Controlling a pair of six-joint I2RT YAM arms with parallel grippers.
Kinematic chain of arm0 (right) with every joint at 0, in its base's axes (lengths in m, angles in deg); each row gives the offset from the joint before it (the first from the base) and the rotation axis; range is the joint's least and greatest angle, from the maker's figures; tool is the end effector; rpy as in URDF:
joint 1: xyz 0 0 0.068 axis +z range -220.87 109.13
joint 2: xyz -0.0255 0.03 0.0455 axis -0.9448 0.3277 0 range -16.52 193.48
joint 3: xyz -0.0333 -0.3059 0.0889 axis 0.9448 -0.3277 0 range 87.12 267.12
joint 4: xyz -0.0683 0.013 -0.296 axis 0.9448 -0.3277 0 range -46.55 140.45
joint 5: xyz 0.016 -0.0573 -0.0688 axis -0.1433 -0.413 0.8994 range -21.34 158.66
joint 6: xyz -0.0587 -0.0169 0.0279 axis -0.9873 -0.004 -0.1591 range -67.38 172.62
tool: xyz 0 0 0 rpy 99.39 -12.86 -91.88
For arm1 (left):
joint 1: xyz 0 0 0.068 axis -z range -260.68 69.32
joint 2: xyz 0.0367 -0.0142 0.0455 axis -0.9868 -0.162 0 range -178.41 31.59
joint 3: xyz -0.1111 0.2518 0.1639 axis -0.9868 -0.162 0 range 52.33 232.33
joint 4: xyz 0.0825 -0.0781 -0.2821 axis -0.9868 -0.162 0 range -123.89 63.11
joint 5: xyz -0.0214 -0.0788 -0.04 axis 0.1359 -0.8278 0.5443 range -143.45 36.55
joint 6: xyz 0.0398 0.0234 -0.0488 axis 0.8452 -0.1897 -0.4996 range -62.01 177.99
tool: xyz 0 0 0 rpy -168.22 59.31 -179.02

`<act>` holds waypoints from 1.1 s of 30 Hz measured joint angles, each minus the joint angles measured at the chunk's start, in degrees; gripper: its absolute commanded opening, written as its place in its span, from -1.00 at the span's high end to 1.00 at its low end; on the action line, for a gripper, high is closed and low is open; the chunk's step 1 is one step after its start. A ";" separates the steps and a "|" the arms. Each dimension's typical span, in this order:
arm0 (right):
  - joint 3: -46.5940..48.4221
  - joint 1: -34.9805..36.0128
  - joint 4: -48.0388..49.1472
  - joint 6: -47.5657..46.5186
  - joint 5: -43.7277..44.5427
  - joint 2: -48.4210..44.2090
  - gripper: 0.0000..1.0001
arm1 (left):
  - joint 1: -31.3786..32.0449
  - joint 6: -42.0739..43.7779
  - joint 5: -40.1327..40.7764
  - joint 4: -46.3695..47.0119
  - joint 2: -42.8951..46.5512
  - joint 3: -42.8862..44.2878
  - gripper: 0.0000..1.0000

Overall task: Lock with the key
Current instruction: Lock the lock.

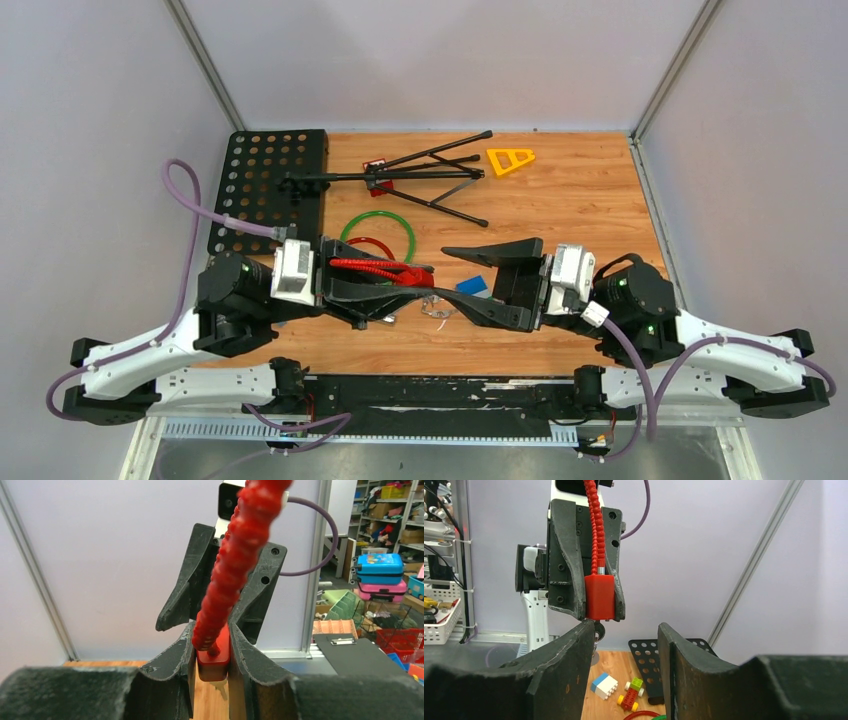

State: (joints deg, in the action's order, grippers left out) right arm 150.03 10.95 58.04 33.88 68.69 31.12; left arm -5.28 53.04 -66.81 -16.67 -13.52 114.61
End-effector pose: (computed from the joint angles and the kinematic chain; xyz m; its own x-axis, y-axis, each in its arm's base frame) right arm 0.0271 0.1888 0.5285 0.3702 0.3185 -0.8726 -0.9196 0.2587 -0.2957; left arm 0.0310 -0.1682 0.5362 0.0300 -0.4476 -0.8937 0.9995 0.0082 0.0295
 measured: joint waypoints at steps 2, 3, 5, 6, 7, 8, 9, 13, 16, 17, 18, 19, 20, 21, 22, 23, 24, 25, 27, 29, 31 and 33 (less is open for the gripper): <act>0.33 0.00 -1.09 -0.04 0.13 -0.07 -0.03 | 0.02 0.22 0.50 -0.79 -0.04 0.02 1.00; 0.63 0.00 -1.70 -0.04 -0.09 -0.07 -0.04 | 0.02 0.35 0.57 -1.07 -0.04 0.02 1.00; 1.62 0.00 -3.41 0.00 -0.66 -0.04 -0.06 | 0.02 0.59 0.39 -1.64 -0.02 0.11 1.00; 2.32 -0.02 -4.39 0.04 -1.03 0.00 -0.07 | 0.11 0.81 0.20 -2.19 -0.02 0.24 1.00; 3.26 0.00 -5.27 0.13 -1.42 0.09 -0.08 | 0.13 1.05 0.00 -2.75 -0.15 0.44 1.00; 4.28 0.00 -5.46 0.26 -1.81 0.31 -0.08 | 0.13 1.25 -0.13 -3.41 -0.33 0.66 1.00; 5.57 0.00 -5.60 0.37 -2.21 0.70 -0.09 | 0.11 1.44 -0.50 -4.52 -0.66 0.96 1.00; 9.77 0.00 -5.60 0.70 -3.76 2.14 -0.12 | 0.11 1.97 -1.70 -8.09 -2.89 1.33 1.00; 10.67 0.00 -5.62 0.76 -4.74 2.73 -0.12 | 0.11 2.29 -2.23 -10.47 -4.85 1.31 1.00; 10.78 0.00 -5.64 0.87 -5.11 2.97 -0.10 | 0.11 2.34 -2.27 -11.19 -5.25 1.31 1.00; 10.78 0.00 -5.66 0.94 -5.40 3.23 -0.07 | 0.11 2.40 -2.40 -12.26 -5.51 1.31 1.00; 10.78 0.00 -5.70 0.96 -5.68 3.30 -0.05 | 0.11 2.47 -2.45 -12.81 -5.57 1.31 1.00; 10.78 0.00 -5.77 1.07 -6.10 3.58 0.02 | 0.11 2.54 -2.58 -13.18 -5.57 1.31 1.00; 10.78 0.00 -6.03 1.14 -6.43 3.87 0.13 | 0.11 2.56 -2.60 -13.27 -5.49 1.31 1.00; 10.78 0.00 -6.45 1.18 -6.75 4.11 0.20 | 0.11 2.58 -2.64 -13.33 -5.40 1.31 1.00; 10.78 0.00 -6.97 1.38 -7.21 4.33 0.24 | 0.11 2.67 -2.64 -13.40 -5.25 1.31 1.00; 10.78 0.00 -7.19 1.33 -7.41 4.37 0.31 | 0.11 2.69 -2.64 -13.40 -5.18 1.31 1.00; 10.78 0.00 -7.52 1.40 -7.63 4.42 0.52 | 0.11 2.71 -2.62 -13.38 -5.14 1.31 1.00; 10.75 0.00 -8.24 1.55 -7.85 4.39 0.82 | 0.11 2.73 -2.58 -13.40 -5.09 1.31 1.00; 10.73 0.00 -8.52 1.66 -8.11 4.37 0.99 | 0.11 2.73 -2.38 -13.40 -5.09 1.31 1.00; 10.58 0.00 -8.72 1.99 -8.15 4.35 1.00 | 0.11 2.73 -1.88 -13.40 -5.05 1.29 1.00; 10.54 0.00 -8.83 2.03 -8.11 4.33 1.00 | 0.11 2.73 -1.31 -13.38 -4.98 1.18 1.00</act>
State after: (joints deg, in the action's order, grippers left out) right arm 160.57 10.95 49.21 35.91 60.58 35.45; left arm -5.17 55.77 -68.12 -30.05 -18.50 115.79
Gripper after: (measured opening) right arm 0.050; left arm 0.304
